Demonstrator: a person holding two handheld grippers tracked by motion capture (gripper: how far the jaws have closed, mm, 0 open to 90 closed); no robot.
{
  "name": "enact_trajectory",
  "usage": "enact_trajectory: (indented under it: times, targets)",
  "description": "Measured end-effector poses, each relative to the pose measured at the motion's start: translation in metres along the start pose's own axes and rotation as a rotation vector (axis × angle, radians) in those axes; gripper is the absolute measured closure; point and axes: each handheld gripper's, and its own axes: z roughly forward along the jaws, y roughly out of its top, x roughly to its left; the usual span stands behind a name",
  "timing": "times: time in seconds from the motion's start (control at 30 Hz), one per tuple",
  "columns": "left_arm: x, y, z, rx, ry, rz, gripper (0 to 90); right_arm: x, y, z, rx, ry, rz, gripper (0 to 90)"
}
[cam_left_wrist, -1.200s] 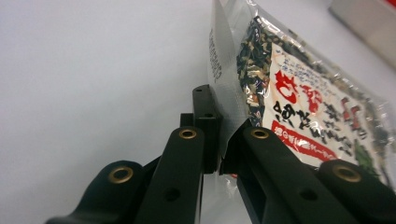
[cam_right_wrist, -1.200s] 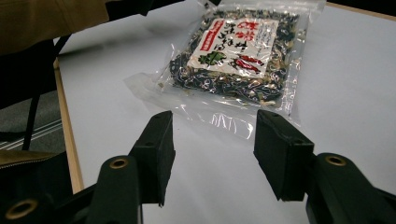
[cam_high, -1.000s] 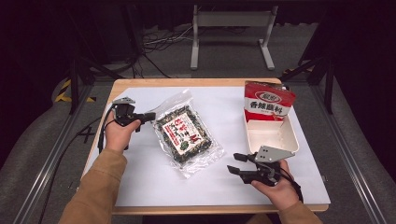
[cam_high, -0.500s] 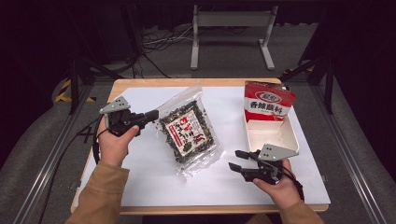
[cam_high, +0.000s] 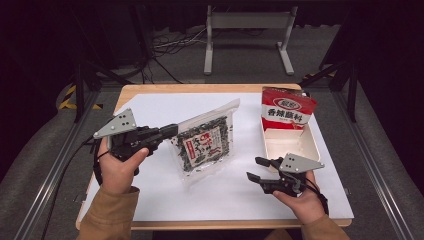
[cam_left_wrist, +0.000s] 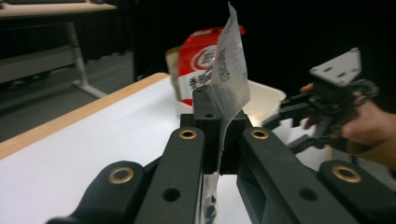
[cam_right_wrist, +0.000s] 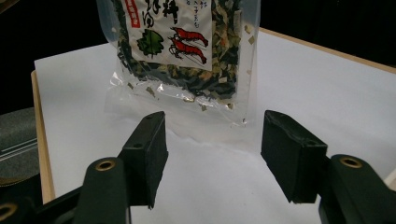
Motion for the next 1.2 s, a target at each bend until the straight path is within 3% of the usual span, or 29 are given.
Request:
enact_trajectory:
  times: [0.33,0.47,0.53,0.67,0.73,0.77,0.9,0.93,0.97,1.03,1.1,1.2]
  targets:
    - [-0.014,0.008,-0.004,-0.024,-0.092,0.039,89.2,-0.003,0.018,-0.006,-0.016,0.0,-0.014,32.5]
    - [-0.017,0.009,-0.002,-0.03,-0.159,0.04,89.2,-0.005,0.034,-0.011,-0.039,-0.005,-0.063,32.3]
    - [-0.018,0.009,-0.001,-0.026,-0.172,0.041,89.2,-0.006,0.047,-0.013,-0.074,0.029,-0.068,31.9]
    - [-0.023,0.01,0.001,-0.027,-0.202,0.071,89.2,-0.005,0.065,-0.01,-0.087,0.11,-0.09,30.0]
    - [-0.024,0.01,0.001,-0.027,-0.211,0.087,89.2,-0.005,0.071,-0.006,-0.082,0.122,-0.111,30.0]
    - [-0.024,0.009,0.002,-0.024,-0.229,0.113,89.2,-0.005,0.074,-0.003,-0.085,0.132,-0.117,30.1]
    - [-0.023,0.007,0.001,-0.029,-0.252,0.122,89.2,0.0,0.082,0.004,-0.1,0.189,-0.118,31.9]
    - [-0.023,0.007,0.001,-0.029,-0.252,0.122,89.2,0.002,0.083,0.006,-0.098,0.204,-0.116,32.7]
    - [-0.023,0.007,0.001,-0.035,-0.26,0.13,89.2,0.005,0.085,0.008,-0.07,0.23,-0.082,33.7]
    - [-0.023,0.007,0.0,-0.049,-0.284,0.147,89.2,0.006,0.085,0.01,-0.064,0.245,-0.083,35.0]
    - [-0.024,0.006,-0.001,-0.063,-0.315,0.176,89.1,0.013,0.088,0.015,-0.046,0.292,-0.127,40.5]
    - [-0.023,0.006,-0.002,-0.071,-0.318,0.175,89.2,0.015,0.09,0.016,-0.055,0.32,-0.144,45.8]
